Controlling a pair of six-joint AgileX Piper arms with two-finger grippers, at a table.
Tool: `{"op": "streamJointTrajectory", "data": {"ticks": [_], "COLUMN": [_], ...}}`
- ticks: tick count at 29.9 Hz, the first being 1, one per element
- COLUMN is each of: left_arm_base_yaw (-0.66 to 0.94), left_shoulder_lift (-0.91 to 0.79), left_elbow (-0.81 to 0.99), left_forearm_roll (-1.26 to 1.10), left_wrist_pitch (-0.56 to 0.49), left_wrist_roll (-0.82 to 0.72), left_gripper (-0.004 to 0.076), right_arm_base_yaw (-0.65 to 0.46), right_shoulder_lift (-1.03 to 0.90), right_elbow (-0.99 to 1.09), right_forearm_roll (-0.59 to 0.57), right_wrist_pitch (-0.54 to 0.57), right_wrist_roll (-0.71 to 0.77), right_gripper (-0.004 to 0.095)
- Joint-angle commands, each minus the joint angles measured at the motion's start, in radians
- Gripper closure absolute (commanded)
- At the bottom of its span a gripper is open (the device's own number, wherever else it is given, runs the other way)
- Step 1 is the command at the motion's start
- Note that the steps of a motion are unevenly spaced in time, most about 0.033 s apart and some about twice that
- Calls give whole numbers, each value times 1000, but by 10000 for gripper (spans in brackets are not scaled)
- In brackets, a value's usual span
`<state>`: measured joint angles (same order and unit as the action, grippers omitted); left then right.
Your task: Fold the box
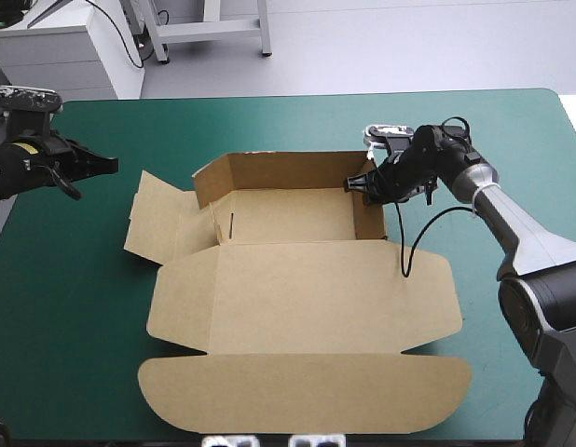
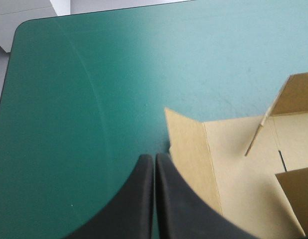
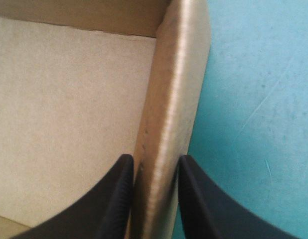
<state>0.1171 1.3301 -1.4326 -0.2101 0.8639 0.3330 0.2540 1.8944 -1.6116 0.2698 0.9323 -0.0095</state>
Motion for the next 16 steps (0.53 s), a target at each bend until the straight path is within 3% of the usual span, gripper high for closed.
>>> {"op": "streamJointTrajectory", "data": {"ticks": [1,9,16], "left_arm_base_yaw": [2,2,2], "left_shoulder_lift": [-30,-30,-30], "left_elbow": [-27,-27,-27], "left_forearm_roll": [-39,-41,-44], "left_wrist_pitch": [-40,-23,-18], "left_wrist_roll": [7,7,7], "left_gripper": [726,726,726], "right_arm_base_yaw": [-1,-1,-1], "right_shoulder_lift": [-59,-107,-129], "right_elbow": [-41,-255,-455], "right_forearm_roll": [-5,-121,-124], "right_wrist_pitch": [-10,179,320], "right_wrist_roll": [-9,-10,10], "right_gripper": [440,437,437]}}
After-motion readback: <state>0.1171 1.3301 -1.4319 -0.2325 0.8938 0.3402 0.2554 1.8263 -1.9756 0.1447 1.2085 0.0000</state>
